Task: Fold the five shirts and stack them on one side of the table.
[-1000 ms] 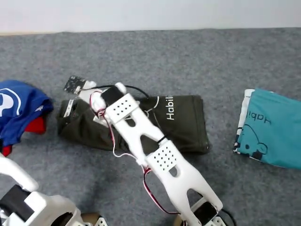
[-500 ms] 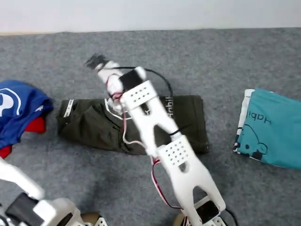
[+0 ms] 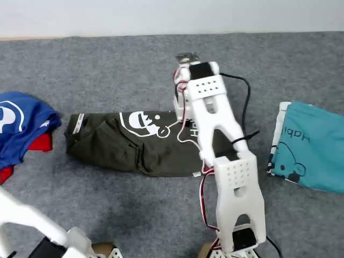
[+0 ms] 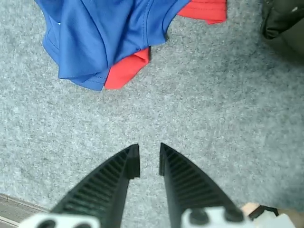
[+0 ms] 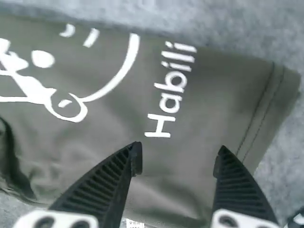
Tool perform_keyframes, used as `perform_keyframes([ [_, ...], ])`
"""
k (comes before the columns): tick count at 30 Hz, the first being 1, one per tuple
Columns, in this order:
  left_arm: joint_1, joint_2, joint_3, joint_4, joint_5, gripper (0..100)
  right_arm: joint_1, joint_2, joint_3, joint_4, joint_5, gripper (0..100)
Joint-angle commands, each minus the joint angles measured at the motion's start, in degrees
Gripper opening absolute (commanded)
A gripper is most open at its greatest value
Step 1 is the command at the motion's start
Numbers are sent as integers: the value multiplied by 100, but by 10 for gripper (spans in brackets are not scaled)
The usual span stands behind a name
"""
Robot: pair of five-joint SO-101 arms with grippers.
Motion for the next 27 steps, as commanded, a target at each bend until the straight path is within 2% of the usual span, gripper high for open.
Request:
perform_keyframes([
  [1, 9, -185, -31, 149, 18, 79, 163, -409, 26, 233, -334, 258],
  [10, 18, 44, -31, 123, -26, 79, 778, -286, 44, 233, -396, 259],
  [19, 26, 589, -66, -9, -18, 79, 971, 145, 220, 215, -440, 259],
  [27, 352, 607, -66, 26, 9, 79, 980, 998, 220, -233, -448, 259],
])
